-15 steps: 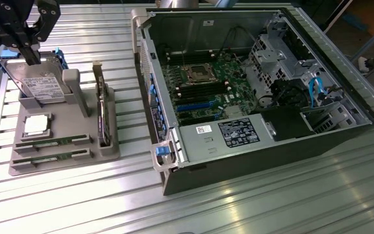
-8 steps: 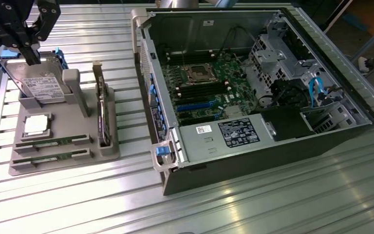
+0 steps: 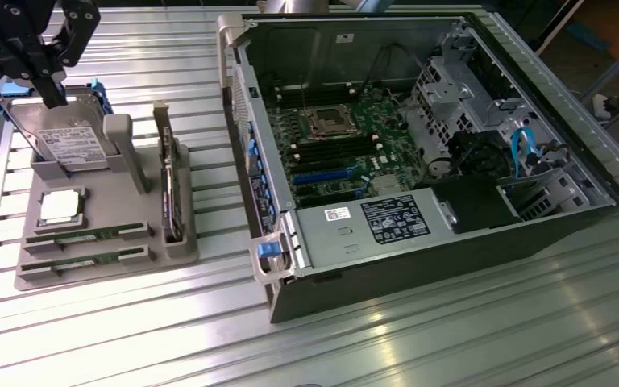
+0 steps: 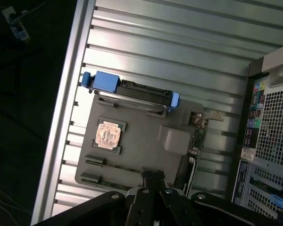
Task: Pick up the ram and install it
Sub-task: 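Pick up the ram and move it above insertion slot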
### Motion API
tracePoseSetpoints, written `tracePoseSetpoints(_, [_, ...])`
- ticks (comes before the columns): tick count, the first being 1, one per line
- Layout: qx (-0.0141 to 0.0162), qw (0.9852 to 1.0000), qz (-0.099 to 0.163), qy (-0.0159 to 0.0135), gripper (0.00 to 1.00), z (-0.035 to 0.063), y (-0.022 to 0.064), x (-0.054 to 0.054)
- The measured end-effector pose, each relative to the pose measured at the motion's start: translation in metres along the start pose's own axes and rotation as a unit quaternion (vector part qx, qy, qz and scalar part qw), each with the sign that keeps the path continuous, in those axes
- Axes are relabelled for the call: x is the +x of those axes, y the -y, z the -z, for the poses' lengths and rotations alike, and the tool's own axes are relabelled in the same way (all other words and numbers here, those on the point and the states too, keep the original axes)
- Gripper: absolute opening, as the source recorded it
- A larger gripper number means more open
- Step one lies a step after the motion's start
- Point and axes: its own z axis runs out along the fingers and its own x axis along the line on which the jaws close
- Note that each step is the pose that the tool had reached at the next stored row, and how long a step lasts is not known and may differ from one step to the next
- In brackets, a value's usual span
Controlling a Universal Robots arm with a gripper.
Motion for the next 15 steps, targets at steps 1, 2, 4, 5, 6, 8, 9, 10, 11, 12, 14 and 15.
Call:
tracePoseSetpoints(1, [-0.0001, 1.0, 0.004, -0.0002, 0.11, 0.0, 0.0, 0.0])
tracePoseSetpoints(2, [-0.0002, 1.0, 0.007, -0.0003, 0.11, 0.0, 0.0, 0.0])
tracePoseSetpoints(4, [-0.0004, 0.9999, 0.014, -0.0006, 0.11, 0.0, 0.0, 0.0])
tracePoseSetpoints(5, [-0.0005, 0.9998, 0.022, -0.001, 0.11, 0.0, 0.0, 0.0])
tracePoseSetpoints(6, [-0.0006, 0.9996, 0.027, -0.0012, 0.11, 0.0, 0.0, 0.0])
tracePoseSetpoints(8, [-0.0009, 0.9994, 0.034, -0.0015, 0.11, 0.0, 0.0, 0.0])
tracePoseSetpoints(9, [-0.0009, 0.9993, 0.037, -0.0017, 0.11, 0.0, 0.0, 0.0])
tracePoseSetpoints(10, [-0.001, 0.9992, 0.04, -0.0018, 0.11, 0.0, 0.0, 0.0])
tracePoseSetpoints(11, [-0.0011, 0.999, 0.044, -0.002, 0.11, 0.0, 0.0, 0.0])
tracePoseSetpoints(12, [-0.0012, 0.9988, 0.048, -0.0021, 0.11, 0.0, 0.0, 0.0])
tracePoseSetpoints(14, [-0.0014, 0.9985, 0.055, -0.0024, 0.11, -0.0001, 0.0, 0.0])
tracePoseSetpoints(15, [-0.0015, 0.9983, 0.059, -0.0026, 0.11, -0.0001, 0.0, 0.0])
